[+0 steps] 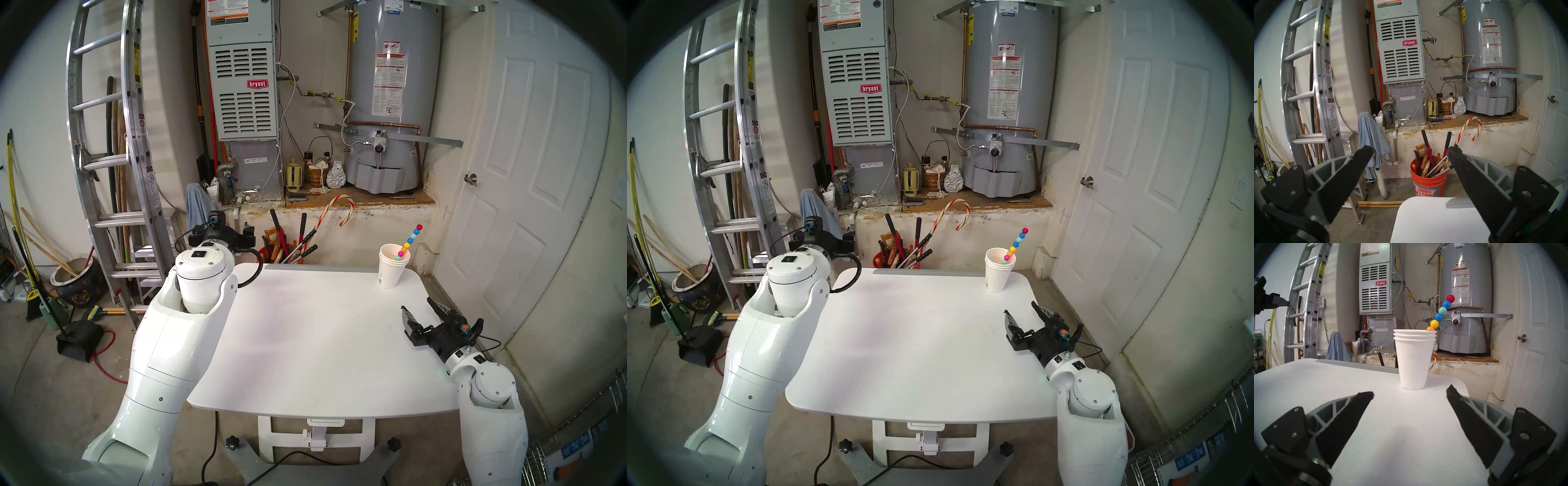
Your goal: Switch the marker to another color
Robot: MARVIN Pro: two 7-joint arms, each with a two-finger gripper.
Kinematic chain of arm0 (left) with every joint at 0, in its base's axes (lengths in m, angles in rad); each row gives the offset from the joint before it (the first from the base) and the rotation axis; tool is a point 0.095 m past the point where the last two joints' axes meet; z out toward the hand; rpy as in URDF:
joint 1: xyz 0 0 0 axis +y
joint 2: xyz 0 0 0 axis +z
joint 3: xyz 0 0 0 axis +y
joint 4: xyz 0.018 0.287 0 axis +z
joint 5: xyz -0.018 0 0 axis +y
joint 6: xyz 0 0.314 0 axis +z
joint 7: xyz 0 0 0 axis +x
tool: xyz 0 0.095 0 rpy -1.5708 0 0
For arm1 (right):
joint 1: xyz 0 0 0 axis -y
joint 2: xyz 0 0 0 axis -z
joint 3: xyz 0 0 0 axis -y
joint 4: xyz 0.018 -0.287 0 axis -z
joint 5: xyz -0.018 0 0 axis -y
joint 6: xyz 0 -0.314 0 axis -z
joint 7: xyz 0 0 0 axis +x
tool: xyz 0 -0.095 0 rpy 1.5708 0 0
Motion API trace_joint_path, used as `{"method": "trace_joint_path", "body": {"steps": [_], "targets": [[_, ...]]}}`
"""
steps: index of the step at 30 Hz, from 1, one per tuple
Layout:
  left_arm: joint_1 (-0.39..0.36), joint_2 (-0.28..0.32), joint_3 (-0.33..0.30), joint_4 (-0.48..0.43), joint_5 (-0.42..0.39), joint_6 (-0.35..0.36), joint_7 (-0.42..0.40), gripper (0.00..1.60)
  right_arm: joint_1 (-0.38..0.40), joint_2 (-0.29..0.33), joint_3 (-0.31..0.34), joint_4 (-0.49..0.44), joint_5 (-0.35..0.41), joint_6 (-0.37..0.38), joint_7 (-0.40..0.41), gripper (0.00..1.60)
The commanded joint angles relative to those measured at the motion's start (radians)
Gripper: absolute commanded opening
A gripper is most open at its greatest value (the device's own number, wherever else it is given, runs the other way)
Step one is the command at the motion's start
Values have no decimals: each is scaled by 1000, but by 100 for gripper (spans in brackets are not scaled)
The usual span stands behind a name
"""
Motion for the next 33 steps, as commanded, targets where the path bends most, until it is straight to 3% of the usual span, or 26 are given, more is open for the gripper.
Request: {"method": "trace_joint_path", "body": {"steps": [1, 12, 33], "targets": [[-15, 1, -2, -17, 1, -6, -1, 160, 113, 47, -31, 19, 19, 24, -10, 160], [-15, 4, 0, -17, -3, -7, 1, 160, 222, 63, -63, 161, 40, 4, 11, 160], [-16, 9, 4, -17, -9, -7, 6, 160, 359, 67, -88, 326, 72, -50, 63, 160]]}}
